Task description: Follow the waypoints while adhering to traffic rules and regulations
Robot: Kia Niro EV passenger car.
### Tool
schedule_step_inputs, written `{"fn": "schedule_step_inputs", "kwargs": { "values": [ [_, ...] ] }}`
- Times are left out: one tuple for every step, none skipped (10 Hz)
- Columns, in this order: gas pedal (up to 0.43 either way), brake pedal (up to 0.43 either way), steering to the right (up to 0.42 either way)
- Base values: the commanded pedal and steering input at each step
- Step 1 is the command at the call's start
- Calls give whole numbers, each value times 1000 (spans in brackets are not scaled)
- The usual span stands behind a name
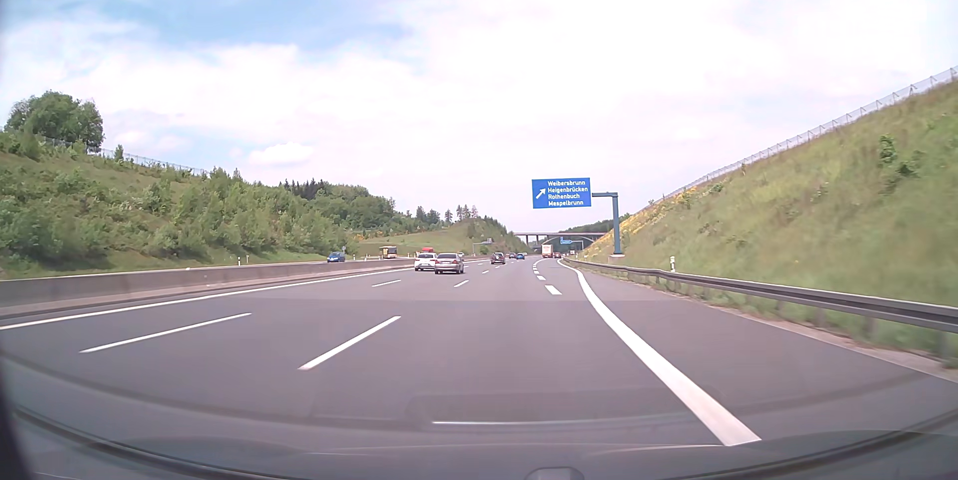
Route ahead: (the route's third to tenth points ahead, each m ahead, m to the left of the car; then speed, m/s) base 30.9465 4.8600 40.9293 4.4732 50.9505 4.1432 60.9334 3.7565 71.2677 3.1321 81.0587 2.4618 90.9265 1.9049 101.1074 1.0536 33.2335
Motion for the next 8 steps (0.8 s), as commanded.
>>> {"fn": "schedule_step_inputs", "kwargs": {
  "values": [
    [177, 0, 3],
    [177, 0, 3],
    [169, 0, 3],
    [169, 0, 2],
    [169, 0, 3],
    [169, 0, 2],
    [157, 0, 2],
    [157, 0, 2]
  ]
}}
